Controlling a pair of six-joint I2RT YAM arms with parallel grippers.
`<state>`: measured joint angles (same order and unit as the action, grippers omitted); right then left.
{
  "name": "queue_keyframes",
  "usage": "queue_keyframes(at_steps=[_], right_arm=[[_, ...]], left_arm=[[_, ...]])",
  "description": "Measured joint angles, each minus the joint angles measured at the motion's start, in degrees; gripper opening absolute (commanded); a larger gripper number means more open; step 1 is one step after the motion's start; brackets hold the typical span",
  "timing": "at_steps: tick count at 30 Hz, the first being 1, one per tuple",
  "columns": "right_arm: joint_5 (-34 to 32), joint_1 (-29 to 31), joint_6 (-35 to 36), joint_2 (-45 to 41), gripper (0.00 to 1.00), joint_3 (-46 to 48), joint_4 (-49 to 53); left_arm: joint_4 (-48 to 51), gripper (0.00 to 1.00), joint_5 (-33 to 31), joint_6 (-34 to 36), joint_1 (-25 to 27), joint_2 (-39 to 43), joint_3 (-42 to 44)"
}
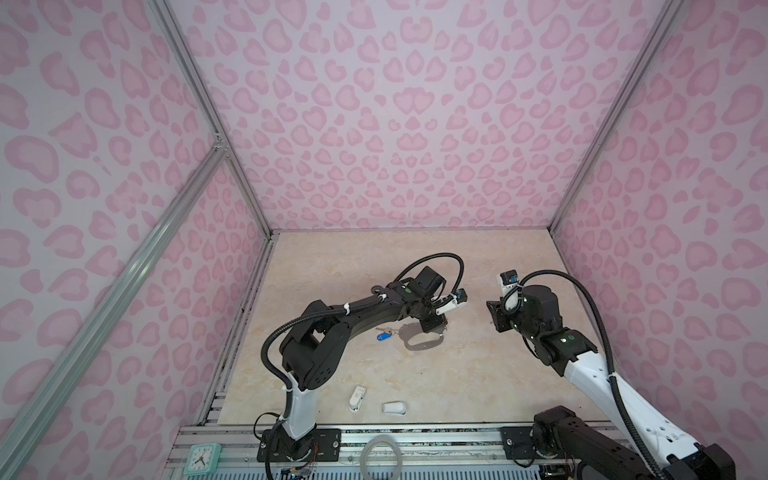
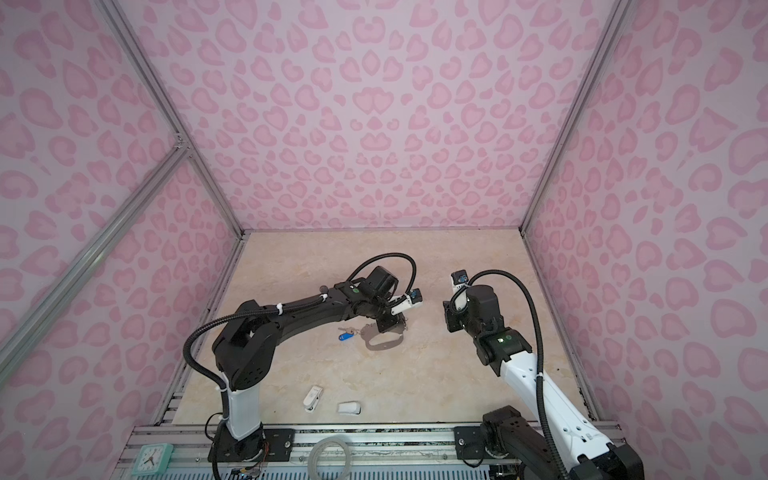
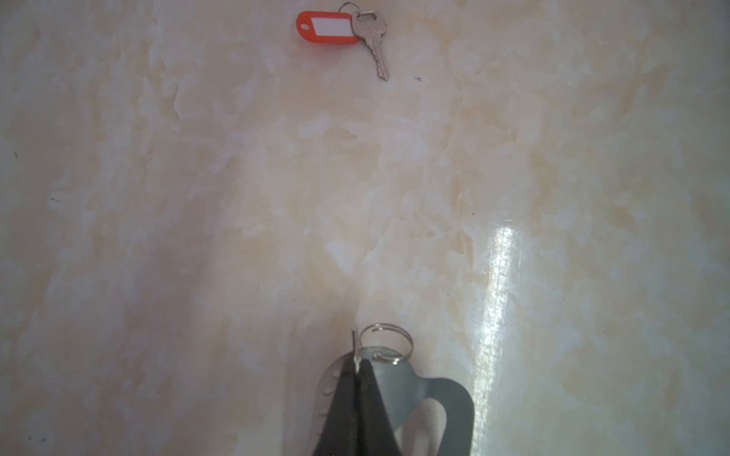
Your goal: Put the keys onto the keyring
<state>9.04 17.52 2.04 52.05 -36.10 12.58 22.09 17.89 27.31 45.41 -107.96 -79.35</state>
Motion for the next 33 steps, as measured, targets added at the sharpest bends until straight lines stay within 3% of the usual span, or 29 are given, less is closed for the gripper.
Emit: queue_keyframes(at_steps=[6, 12, 23, 33], right_arm=[[13.79, 0.13, 7.1, -5.07, 0.36, 5.03, -5.88], [23.21, 0.39, 9.44, -5.66, 0.34, 5.16, -12.52], [32.0, 0.96, 12.07, -3.04, 0.31, -2.05, -17.62], [40.44, 0.96, 9.99, -1.16, 0.21, -3.37, -22.01]], left_arm=[[-2.21, 0.03, 8.41, 2.8, -3.04, 10.32, 4.81], [-6.38, 0.03, 17.49, 3.72, -5.25, 18.36, 7.5], [-22.08, 0.03, 29.24, -2.84, -6.45, 23.26, 10.95], [-33.05, 0.03, 34.64, -7.74, -6.45, 24.2, 12.9]])
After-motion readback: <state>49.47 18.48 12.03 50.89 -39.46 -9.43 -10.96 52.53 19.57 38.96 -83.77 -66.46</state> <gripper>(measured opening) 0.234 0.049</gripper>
